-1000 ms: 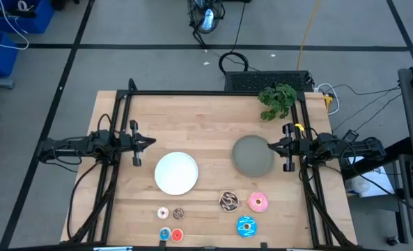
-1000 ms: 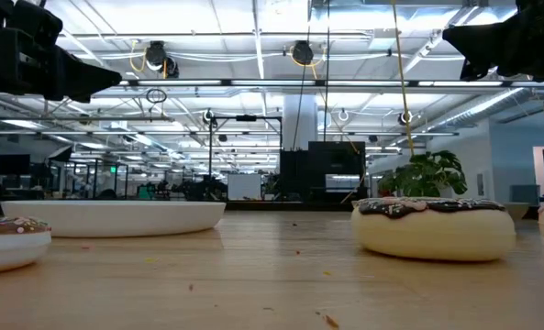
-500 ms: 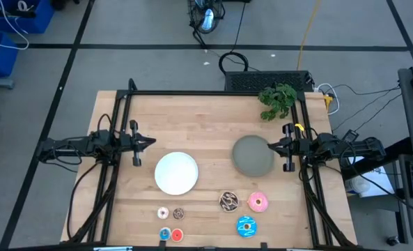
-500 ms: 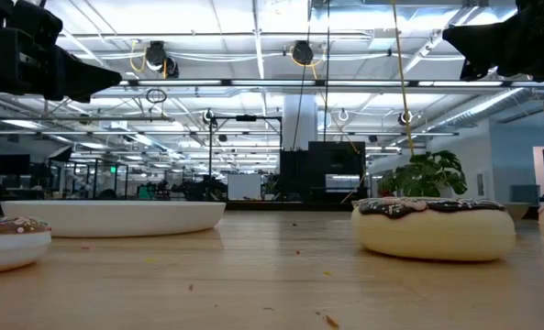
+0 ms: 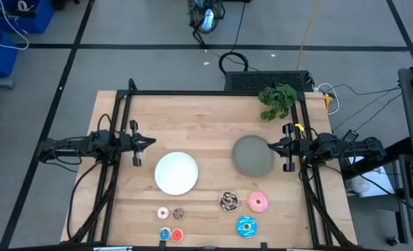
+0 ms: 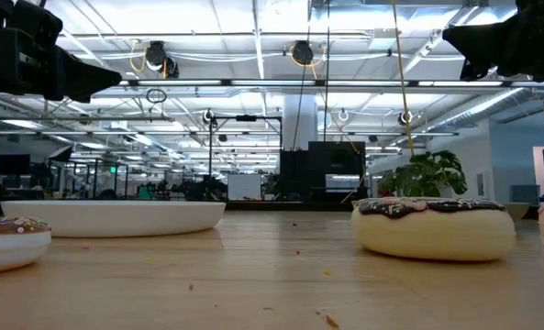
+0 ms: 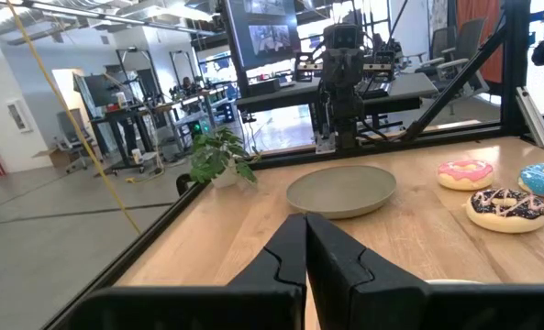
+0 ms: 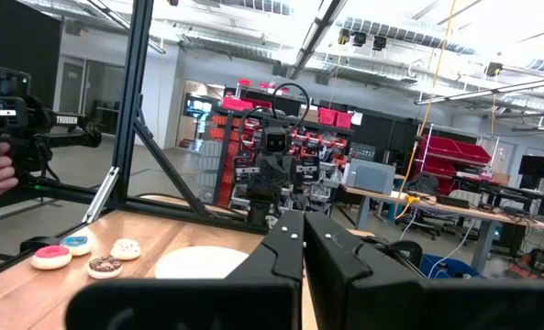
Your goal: Pick & Place donuts
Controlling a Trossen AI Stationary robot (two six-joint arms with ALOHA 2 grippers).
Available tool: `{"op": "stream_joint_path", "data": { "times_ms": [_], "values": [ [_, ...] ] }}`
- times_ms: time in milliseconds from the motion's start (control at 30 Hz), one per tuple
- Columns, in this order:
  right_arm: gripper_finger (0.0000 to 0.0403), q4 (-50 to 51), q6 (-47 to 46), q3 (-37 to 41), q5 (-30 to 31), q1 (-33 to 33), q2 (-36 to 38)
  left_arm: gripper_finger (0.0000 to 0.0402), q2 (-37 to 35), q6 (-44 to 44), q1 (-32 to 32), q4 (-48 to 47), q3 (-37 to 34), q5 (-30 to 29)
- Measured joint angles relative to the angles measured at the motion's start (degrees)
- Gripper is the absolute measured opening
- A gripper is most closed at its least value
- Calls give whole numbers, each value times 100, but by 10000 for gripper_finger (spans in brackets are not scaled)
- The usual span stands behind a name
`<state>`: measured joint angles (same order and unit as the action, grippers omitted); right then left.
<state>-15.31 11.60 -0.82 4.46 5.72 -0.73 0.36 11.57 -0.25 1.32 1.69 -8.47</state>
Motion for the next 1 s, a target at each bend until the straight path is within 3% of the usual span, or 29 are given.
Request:
{"op": "stream_joint_path", "data": {
  "times_ms": [233,533,667,833,900,1000],
  "values": [
    [0,0,-22,-2,-1,1,-1,17,0,-13,0,88,-2,-4],
    [0,-6,-735,-2,-1,2,1,17,0,-1020,0,145,0,-258],
    [0,-149,-1077,-2,-1,0,-1,17,0,-1313,0,172,0,-940],
    [0,-874,-628,-99,8,2,4,17,0,-1492,0,172,0,-1757],
    [0,-634,-552,-357,189,2,-36,17,0,-1490,0,186,0,-1892],
    [0,500,-364,-1021,512,2,-357,17,0,-1490,0,189,0,-2090]
  ]
}}
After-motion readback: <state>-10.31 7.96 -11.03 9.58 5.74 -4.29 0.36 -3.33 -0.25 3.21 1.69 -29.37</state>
